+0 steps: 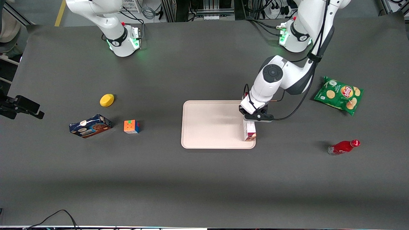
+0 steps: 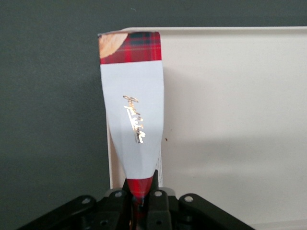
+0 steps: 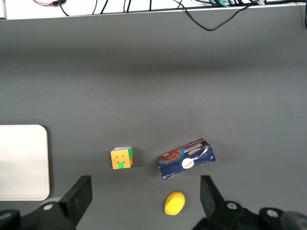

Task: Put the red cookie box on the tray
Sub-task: 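Lower the cookie box onto the tray's edge and open the left gripper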

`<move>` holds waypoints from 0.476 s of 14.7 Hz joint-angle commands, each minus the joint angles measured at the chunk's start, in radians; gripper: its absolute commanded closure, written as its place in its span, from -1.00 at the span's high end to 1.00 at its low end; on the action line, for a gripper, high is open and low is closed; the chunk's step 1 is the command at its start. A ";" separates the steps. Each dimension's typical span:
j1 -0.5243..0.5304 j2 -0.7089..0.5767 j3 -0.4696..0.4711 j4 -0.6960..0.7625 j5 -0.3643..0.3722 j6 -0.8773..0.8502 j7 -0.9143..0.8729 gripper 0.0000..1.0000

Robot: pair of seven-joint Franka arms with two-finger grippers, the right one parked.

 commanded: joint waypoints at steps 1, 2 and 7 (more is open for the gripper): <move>-0.013 0.006 0.007 0.004 0.023 0.025 -0.036 -1.00; -0.013 0.014 0.010 0.007 0.023 0.036 -0.036 -1.00; -0.013 0.042 0.013 0.019 0.023 0.059 -0.036 -1.00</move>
